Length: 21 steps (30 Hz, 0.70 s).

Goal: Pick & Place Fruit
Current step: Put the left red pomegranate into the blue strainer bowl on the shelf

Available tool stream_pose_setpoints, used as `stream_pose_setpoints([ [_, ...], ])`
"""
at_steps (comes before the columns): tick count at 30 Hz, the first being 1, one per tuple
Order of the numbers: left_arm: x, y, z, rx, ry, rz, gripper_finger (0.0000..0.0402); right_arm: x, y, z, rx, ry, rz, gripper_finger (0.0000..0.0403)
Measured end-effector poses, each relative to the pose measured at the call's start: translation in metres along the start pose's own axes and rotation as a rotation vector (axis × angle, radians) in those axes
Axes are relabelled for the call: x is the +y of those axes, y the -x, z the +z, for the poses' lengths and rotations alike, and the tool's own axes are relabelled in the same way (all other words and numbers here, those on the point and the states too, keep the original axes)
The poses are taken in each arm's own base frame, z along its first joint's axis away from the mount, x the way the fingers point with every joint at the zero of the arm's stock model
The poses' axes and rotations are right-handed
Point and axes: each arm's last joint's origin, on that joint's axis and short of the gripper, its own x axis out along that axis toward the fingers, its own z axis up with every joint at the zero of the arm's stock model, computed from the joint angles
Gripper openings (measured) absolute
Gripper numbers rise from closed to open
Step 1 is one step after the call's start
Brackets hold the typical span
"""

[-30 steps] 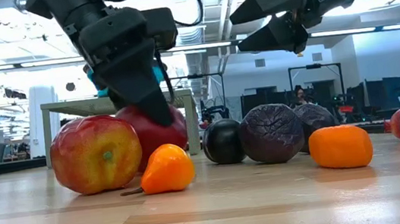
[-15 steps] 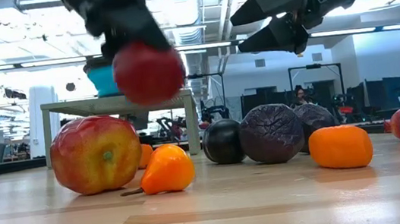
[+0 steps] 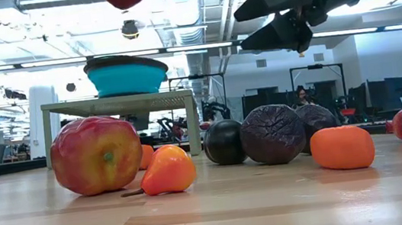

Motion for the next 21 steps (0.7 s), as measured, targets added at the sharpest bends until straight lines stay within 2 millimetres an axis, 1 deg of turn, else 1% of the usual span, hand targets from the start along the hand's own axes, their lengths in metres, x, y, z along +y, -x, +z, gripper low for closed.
stream_pose_setpoints([
  [4,0.021,-0.008,0.004,0.002,-0.061,0.140,0.0356,-0.001,-0.001,0.001,-0.008,-0.006,-0.004,0.0315],
  [8,0.043,-0.027,0.003,0.045,-0.113,0.274,0.0354,-0.001,-0.001,0.002,-0.015,-0.010,-0.001,0.0315],
  [10,0.055,-0.042,-0.007,0.097,-0.144,0.357,0.0357,-0.001,-0.001,0.002,-0.018,-0.011,0.000,0.0315],
  [12,0.069,-0.058,-0.023,0.161,-0.170,0.441,0.0361,-0.001,-0.001,0.002,-0.018,-0.011,0.000,0.0315],
  [15,0.091,-0.077,-0.045,0.241,-0.145,0.517,0.0363,-0.001,-0.001,0.003,-0.021,-0.013,0.001,0.0315],
  [18,0.111,-0.091,-0.059,0.284,-0.072,0.502,0.0362,0.000,0.000,0.003,-0.026,-0.016,0.006,0.0315],
  [21,0.125,-0.098,-0.064,0.296,0.002,0.456,0.0361,0.000,0.000,0.003,-0.027,-0.016,0.006,0.0315],
])
